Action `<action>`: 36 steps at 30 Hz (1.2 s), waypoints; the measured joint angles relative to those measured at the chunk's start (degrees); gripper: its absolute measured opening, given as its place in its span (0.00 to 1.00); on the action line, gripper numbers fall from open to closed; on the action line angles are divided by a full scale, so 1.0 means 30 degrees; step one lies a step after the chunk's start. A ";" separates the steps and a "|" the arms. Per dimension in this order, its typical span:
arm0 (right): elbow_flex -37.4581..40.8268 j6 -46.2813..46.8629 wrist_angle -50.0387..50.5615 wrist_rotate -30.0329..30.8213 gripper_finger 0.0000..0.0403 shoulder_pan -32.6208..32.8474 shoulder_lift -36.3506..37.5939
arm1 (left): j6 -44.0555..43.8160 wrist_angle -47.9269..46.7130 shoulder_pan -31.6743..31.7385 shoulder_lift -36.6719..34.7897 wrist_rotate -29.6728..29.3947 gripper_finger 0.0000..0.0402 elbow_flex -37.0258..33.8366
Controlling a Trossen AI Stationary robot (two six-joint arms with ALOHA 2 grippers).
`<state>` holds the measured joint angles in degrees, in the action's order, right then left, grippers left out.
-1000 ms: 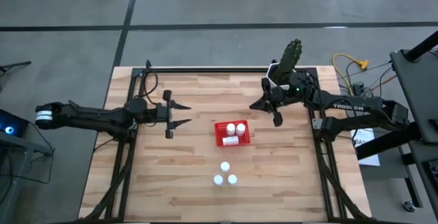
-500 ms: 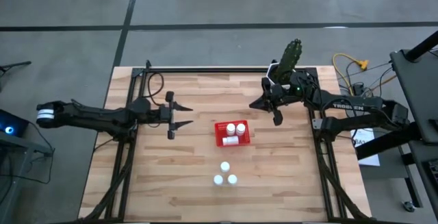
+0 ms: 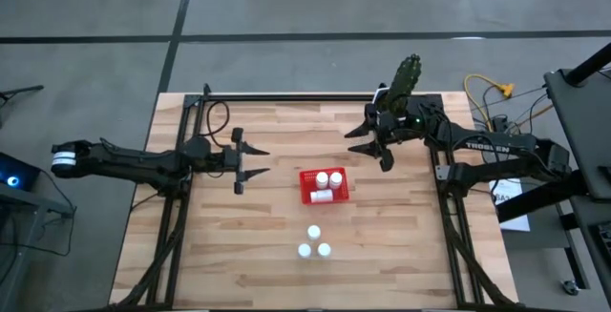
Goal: Pick and place pill bottles into a basket
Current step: Adjust the white pill bottles in the red basket
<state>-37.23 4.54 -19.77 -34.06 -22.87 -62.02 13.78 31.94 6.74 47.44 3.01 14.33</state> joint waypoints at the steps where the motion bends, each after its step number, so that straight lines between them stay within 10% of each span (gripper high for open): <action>1: 0.0000 0.0247 -0.0015 0.0152 0.47 0.0000 0.0000 | -0.0001 0.0000 0.0000 0.0001 0.0000 0.48 0.0004; 24: -0.0225 0.1915 0.0334 0.0422 0.76 0.0299 -0.0008 | -0.0015 -0.0022 -0.0001 0.0058 0.0001 0.48 0.0014; 36: -0.4993 -0.2410 1.0549 0.3873 0.73 0.1928 -0.0643 | -0.0029 -0.0444 -0.0007 0.0045 0.0000 0.48 0.0022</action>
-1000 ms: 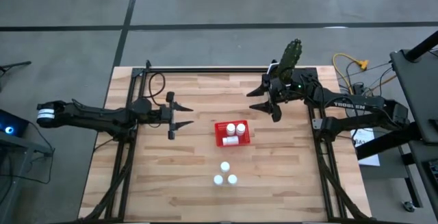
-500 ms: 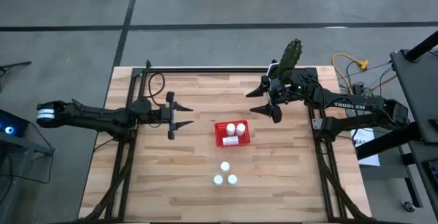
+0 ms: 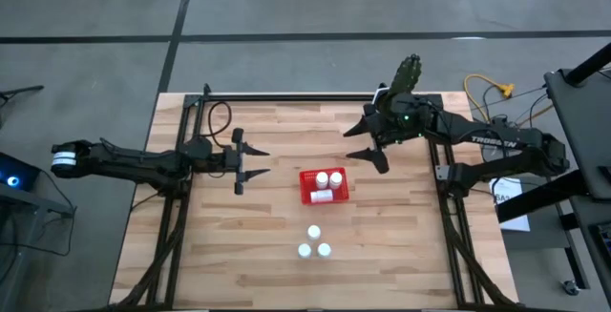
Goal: Pick and place pill bottles into a basket
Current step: Adjust the white pill bottles in the red basket
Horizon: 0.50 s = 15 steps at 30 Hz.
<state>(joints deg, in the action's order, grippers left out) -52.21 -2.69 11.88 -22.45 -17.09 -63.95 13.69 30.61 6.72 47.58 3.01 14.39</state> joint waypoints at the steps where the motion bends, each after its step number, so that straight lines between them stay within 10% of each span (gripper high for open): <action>1: -0.0324 -0.0112 0.0654 0.0294 0.72 0.0166 -0.0144 | 0.0000 0.0000 0.0000 -0.0014 0.0000 0.48 0.0000; 15: -0.4635 -0.0964 0.5574 0.2130 0.68 0.2537 -0.3891 | 0.0007 -0.0007 0.0000 -0.0009 0.0000 0.48 0.0000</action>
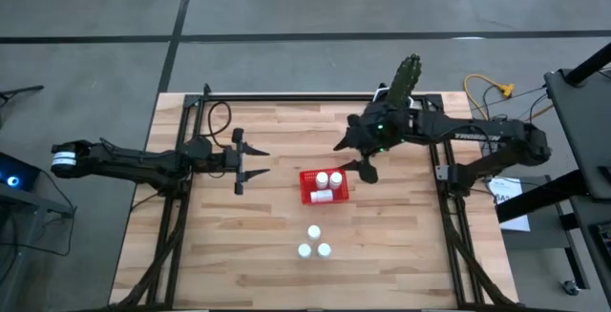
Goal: Pick and place pill bottles into a basket
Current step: Adjust the white pill bottles in the red basket
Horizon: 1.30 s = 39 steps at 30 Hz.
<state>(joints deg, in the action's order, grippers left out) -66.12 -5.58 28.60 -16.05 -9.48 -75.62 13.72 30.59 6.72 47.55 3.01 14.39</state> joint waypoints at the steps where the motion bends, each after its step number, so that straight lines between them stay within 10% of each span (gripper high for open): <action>1: -0.0259 0.0047 -0.0013 0.0028 0.69 0.0076 -0.0341 | 0.0000 -0.0013 0.0000 0.0007 0.0000 0.48 0.0000; 39: -0.4098 -0.0559 0.5135 0.0308 0.73 0.1019 -0.5242 | -0.0022 -0.0590 0.0000 -0.0015 0.0000 0.48 0.0000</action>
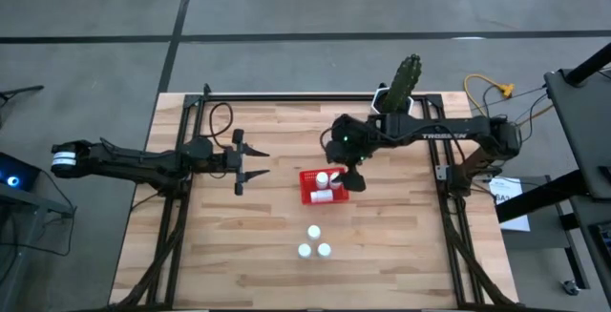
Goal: Pick and place pill bottles into a basket
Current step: Adjust the white pill bottles in the red basket
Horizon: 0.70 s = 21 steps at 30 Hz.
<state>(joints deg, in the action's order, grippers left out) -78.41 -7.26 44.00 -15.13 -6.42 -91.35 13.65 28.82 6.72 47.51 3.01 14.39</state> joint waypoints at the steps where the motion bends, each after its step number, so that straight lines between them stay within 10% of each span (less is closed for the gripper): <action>1: 0.0000 -0.0040 -0.0010 0.0634 0.72 0.0204 -0.0108 | 0.0000 0.0000 0.0000 0.0004 0.0000 0.48 0.0000; 21: -0.0164 0.0738 0.0754 0.4566 0.68 0.2756 -0.1785 | -0.0124 -0.0399 0.0000 0.0029 0.0000 0.48 0.0000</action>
<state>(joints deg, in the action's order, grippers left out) -78.91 -5.05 46.26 -1.43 1.85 -96.70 13.28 27.62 6.72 47.59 3.01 14.39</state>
